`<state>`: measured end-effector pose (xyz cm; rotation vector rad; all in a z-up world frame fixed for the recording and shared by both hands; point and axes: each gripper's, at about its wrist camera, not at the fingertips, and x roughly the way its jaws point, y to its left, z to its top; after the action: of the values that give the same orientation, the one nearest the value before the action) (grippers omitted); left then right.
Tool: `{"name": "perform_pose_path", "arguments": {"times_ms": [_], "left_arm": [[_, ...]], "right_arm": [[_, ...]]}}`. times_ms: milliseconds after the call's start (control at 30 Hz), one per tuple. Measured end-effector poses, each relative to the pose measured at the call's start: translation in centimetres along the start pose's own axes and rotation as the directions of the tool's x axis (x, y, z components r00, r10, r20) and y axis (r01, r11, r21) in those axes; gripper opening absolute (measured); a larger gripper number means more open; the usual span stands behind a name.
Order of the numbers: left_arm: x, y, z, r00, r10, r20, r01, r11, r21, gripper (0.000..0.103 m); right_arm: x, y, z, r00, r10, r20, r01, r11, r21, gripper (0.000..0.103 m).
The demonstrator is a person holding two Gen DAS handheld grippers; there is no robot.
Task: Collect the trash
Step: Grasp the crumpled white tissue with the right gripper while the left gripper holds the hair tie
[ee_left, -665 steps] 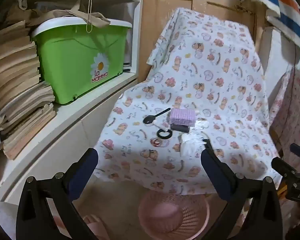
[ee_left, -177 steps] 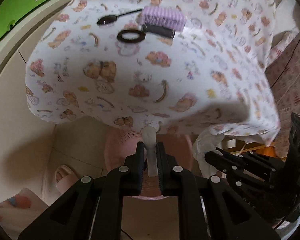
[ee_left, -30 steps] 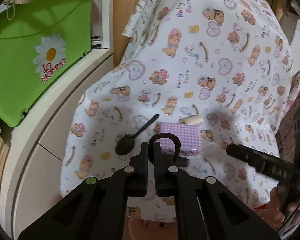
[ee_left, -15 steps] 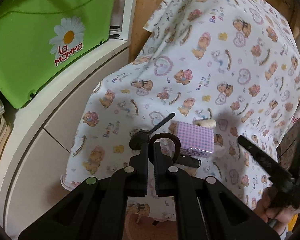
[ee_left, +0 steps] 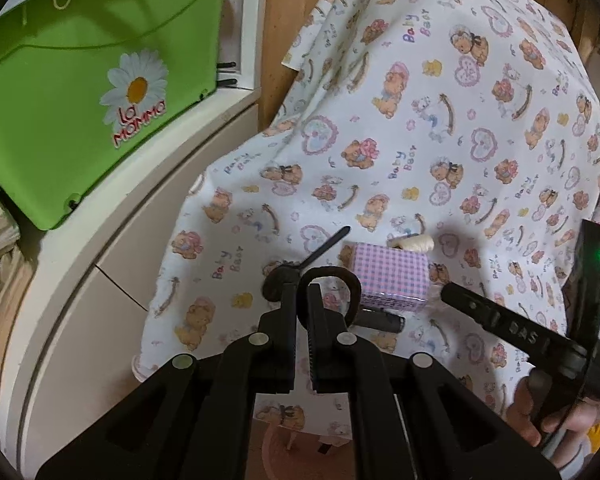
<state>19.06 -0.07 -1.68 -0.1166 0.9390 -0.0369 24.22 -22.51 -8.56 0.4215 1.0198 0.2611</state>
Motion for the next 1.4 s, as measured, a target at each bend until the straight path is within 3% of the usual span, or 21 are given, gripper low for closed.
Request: {"name": "perform_pose_path", "arguments": {"times_ms": [67,133,167,200,267,367,500,600,667,767,833,867,900,967,1033,1200,1333,1367,1400], "left_arm": [[0.2,0.0,0.0,1.000,-0.002,-0.007,0.002,1.000,0.000,0.005],[0.5,-0.1,0.1,1.000,0.003,-0.010,-0.003,1.000,0.008,0.005],[0.5,-0.1,0.1,1.000,0.007,-0.007,-0.006,1.000,0.012,0.005],[0.5,-0.1,0.2,1.000,0.012,-0.004,-0.011,1.000,0.014,0.005],[0.5,0.1,0.3,1.000,0.019,0.002,-0.019,1.000,0.016,0.005],[0.2,0.7,0.3,1.000,0.018,0.007,-0.018,1.000,0.002,0.005],[-0.1,1.2,0.4,1.000,-0.003,0.011,0.003,1.000,-0.010,0.005],[-0.1,1.2,0.2,1.000,0.012,0.011,-0.012,1.000,-0.003,0.005],[0.0,1.1,-0.1,1.000,0.012,0.005,-0.012,1.000,0.002,0.005],[-0.1,0.9,-0.5,1.000,0.019,0.001,-0.019,1.000,0.012,0.005],[-0.3,0.7,-0.7,1.000,0.016,0.000,-0.016,1.000,0.016,0.005],[-0.4,0.7,-0.8,1.000,0.015,0.001,-0.015,1.000,0.017,0.005],[-0.6,0.6,-0.9,1.000,0.015,0.003,-0.015,1.000,0.019,0.005],[-1.0,0.5,-0.9,1.000,0.014,0.010,-0.014,1.000,0.025,0.005],[-1.2,0.4,-0.9,1.000,0.013,0.018,-0.013,1.000,0.029,0.005],[-0.1,0.4,-0.9,1.000,0.020,-0.008,-0.020,1.000,0.021,0.005],[0.1,0.3,-1.0,1.000,0.017,-0.018,-0.016,1.000,0.022,0.005],[0.0,0.3,-1.1,1.000,0.018,-0.016,-0.017,1.000,0.026,0.005],[-0.1,0.3,-1.0,1.000,0.017,-0.014,-0.017,0.999,0.029,0.005]], "right_arm": [[0.4,-0.2,0.1,1.000,0.007,-0.006,-0.006,0.999,0.031,0.043],[0.8,-0.6,0.3,0.999,-0.042,-0.020,0.043,0.997,0.070,0.042],[0.5,-0.7,0.2,0.999,-0.052,-0.003,0.052,0.995,0.085,0.034],[0.6,-0.6,0.2,0.999,-0.044,0.004,0.043,0.996,0.080,0.016],[0.8,0.1,0.3,0.998,-0.060,0.001,0.060,0.998,0.022,0.010],[-1.6,-0.1,0.4,0.991,-0.092,0.093,0.087,0.995,0.057,0.009],[-6.6,0.3,1.0,0.970,-0.073,0.230,0.084,0.996,-0.037,0.009],[-7.0,-0.5,0.9,0.988,-0.020,0.155,0.031,0.997,-0.068,0.009],[-6.8,-0.9,0.2,0.988,-0.075,0.133,0.086,0.993,-0.083,0.010],[-5.6,-0.4,-1.0,0.984,-0.158,0.079,0.171,0.964,-0.202,0.010],[-5.0,-0.1,-1.9,0.985,-0.170,0.026,0.171,0.947,-0.271,0.017],[-5.0,0.0,-2.3,0.984,-0.179,0.021,0.177,0.941,-0.289,0.029],[-5.1,0.0,-2.8,0.982,-0.186,0.031,0.187,0.935,-0.302,0.054],[-5.8,-0.1,-3.4,0.978,-0.192,0.082,0.208,0.924,-0.320,0.085],[-5.9,0.3,-4.1,0.969,-0.206,0.136,0.242,0.903,-0.355,0.085],[-3.7,1.3,-5.3,0.949,-0.288,0.131,0.316,0.837,-0.447,0.085],[-2.0,1.5,-5.9,0.939,-0.312,0.145,0.342,0.808,-0.480,0.085],[-1.7,1.5,-6.0,0.940,-0.311,0.137,0.338,0.807,-0.484,0.083],[-1.5,1.3,-5.9,0.943,-0.310,0.123,0.330,0.811,-0.482,0.071]]}}
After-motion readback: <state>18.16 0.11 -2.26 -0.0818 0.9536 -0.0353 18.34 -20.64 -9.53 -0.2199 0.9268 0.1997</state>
